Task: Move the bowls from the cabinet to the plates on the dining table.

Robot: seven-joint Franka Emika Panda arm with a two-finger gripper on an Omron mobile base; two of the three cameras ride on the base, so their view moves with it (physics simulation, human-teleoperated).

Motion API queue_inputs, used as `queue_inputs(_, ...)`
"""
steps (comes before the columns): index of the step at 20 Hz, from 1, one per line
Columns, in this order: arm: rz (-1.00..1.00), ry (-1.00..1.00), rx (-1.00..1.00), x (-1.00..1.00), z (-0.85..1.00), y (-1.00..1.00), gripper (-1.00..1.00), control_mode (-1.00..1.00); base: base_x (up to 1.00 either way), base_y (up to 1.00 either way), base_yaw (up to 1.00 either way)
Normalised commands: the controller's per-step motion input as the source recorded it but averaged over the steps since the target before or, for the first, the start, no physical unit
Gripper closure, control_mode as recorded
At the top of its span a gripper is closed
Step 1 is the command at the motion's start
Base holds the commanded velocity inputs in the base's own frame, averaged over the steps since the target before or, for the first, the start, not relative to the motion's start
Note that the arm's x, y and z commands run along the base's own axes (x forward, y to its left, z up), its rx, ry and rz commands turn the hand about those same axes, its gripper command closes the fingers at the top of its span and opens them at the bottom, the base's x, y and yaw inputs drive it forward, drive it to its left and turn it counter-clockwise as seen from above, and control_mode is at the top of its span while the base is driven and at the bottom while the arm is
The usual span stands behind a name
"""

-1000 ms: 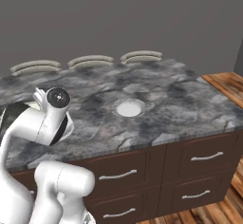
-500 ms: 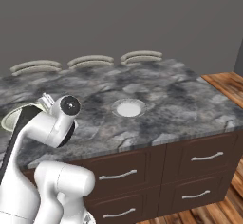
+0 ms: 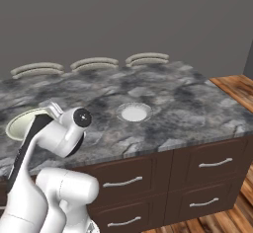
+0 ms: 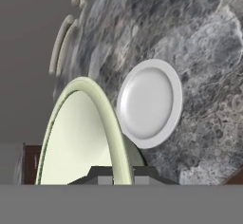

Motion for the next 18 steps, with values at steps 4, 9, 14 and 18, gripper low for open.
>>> queue_inputs(4, 0.03, -0.05, 0.01, 0.12, -0.31, 0.02, 1.00, -1.00, 0.00, 0.00, 0.00)
queue_inputs(9, 0.03, -0.07, 0.01, 0.22, -0.26, 0.05, 1.00, -1.00, 0.00, 0.00, 0.00)
queue_inputs(14, 0.03, -0.07, 0.01, 0.22, -0.32, 0.05, 1.00, -1.00, 0.00, 0.00, 0.00)
queue_inputs(18, 0.04, -0.02, 0.00, 0.11, -0.48, 0.07, 1.00, -1.00, 0.00, 0.00, 0.00)
